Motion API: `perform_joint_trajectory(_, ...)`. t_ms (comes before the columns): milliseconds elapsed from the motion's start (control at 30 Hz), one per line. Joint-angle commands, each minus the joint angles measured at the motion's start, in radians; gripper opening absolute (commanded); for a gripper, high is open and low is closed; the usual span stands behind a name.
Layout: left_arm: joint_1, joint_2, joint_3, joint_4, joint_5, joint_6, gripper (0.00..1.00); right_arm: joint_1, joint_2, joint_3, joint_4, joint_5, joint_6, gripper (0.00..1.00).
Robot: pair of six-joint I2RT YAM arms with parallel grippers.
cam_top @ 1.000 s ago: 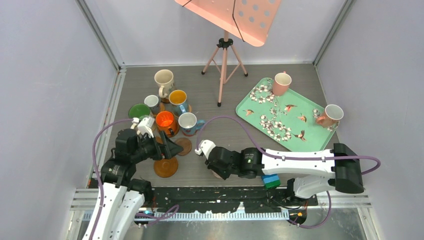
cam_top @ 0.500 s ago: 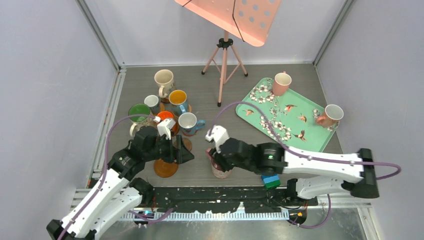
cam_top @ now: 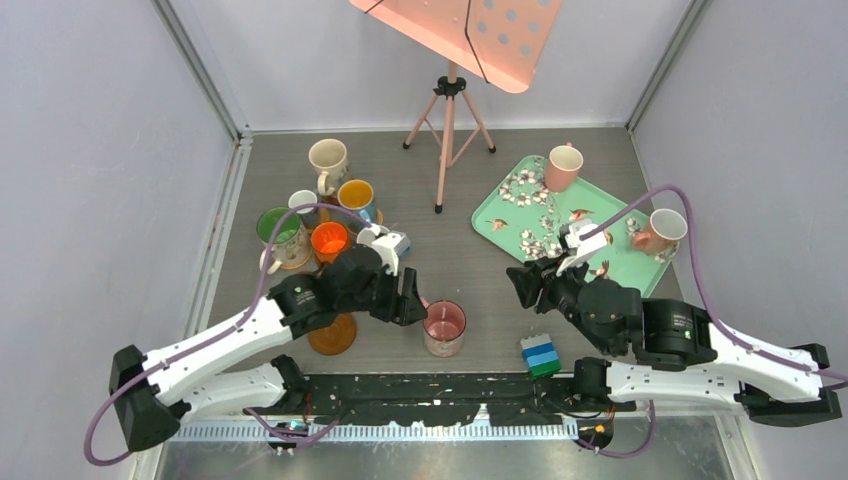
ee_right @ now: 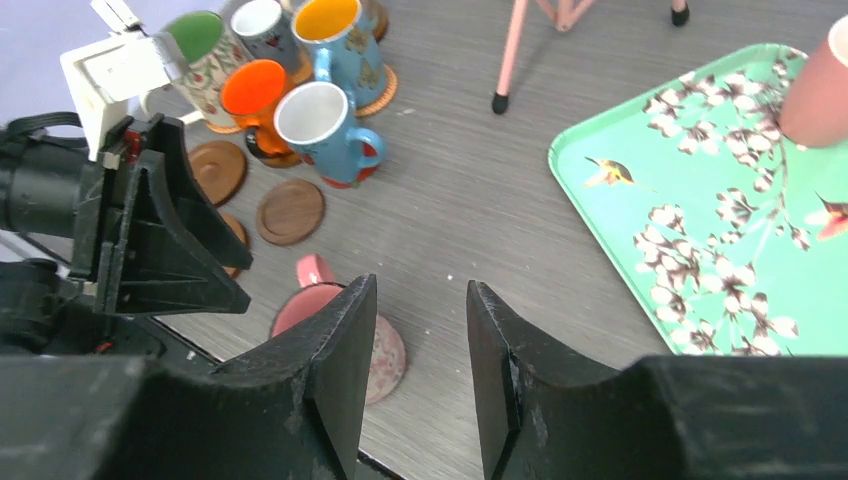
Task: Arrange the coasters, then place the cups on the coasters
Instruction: Place the cup at the corner of the board, then pick up the cup at the corner of the board.
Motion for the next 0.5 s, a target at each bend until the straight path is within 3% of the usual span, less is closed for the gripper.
perform_joint_trajectory(0,-0.040,0.065,0.042,0.103,-0.078,-0.045,0.58,0.002,-0.009,-0.043,-0.076,0.075,0.079,0.46)
perform_joint_trajectory(467,-0.084,0.220,0.024,0.125,-0.086,-0.080,0.47,0.002,-0.101,-0.159,-0.068,0.051,0.118,0.46)
